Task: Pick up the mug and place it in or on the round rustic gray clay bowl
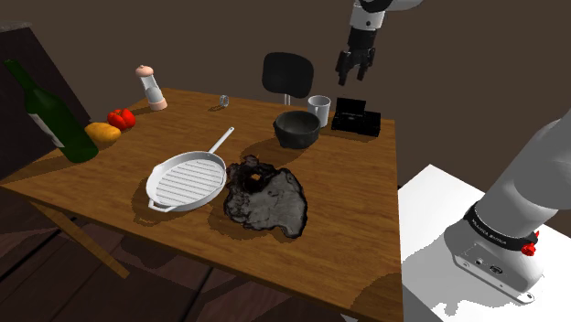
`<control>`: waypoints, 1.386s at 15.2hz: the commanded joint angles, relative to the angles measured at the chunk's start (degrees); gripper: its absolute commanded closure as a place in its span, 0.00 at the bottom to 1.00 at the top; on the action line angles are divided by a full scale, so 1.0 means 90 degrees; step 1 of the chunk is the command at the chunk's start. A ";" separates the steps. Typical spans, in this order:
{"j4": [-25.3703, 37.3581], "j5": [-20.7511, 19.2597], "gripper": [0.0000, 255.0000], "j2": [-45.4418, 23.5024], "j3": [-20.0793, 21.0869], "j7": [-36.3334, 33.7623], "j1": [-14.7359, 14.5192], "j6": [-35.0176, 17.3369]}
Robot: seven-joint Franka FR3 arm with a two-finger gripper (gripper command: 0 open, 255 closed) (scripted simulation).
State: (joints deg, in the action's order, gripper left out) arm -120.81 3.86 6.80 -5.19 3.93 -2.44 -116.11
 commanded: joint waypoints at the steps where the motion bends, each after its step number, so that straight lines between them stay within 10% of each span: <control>1: 0.0295 0.0049 0.00 -0.0499 0.0001 0.0072 -0.0020 -0.0166; 9: 0.1742 0.0238 0.00 -0.2446 0.0028 0.0396 0.0014 -0.0505; 21: 0.1469 0.0295 0.00 -0.2733 0.0059 0.0433 0.0004 -0.1063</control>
State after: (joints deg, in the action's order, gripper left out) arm -107.58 6.51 -17.77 -4.67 7.83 -2.40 -125.63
